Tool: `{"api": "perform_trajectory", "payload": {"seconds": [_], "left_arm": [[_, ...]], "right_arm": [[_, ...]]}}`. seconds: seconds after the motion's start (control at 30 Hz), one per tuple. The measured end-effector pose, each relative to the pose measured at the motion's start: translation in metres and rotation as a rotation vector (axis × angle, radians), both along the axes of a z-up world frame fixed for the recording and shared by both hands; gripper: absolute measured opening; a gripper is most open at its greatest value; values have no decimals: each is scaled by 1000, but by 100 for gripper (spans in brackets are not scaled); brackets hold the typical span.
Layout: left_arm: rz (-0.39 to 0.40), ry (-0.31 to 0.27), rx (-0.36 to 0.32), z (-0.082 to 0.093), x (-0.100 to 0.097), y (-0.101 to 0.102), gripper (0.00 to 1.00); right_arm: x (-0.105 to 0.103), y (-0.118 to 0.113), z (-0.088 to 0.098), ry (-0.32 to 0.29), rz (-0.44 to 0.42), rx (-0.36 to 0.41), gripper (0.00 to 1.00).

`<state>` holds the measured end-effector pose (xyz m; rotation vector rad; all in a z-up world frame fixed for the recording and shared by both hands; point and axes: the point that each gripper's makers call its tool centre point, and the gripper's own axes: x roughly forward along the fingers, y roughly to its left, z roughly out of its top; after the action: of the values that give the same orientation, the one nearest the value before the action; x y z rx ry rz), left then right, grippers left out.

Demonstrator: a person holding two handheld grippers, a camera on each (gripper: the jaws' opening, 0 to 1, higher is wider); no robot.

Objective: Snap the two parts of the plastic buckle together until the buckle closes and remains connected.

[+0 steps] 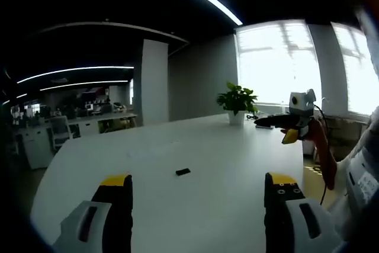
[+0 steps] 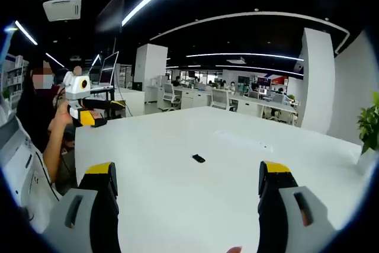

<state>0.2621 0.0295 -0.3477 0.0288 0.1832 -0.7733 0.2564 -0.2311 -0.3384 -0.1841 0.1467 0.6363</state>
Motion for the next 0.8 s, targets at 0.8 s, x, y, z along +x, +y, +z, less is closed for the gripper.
{"api": "perform_trajectory", "payload": {"seconds": [0.8], "left_arm": [[120,20,-43,-27,-27,30,90]], "right_arm": [[-42,-50,-21,-3,-148,92,99]]}}
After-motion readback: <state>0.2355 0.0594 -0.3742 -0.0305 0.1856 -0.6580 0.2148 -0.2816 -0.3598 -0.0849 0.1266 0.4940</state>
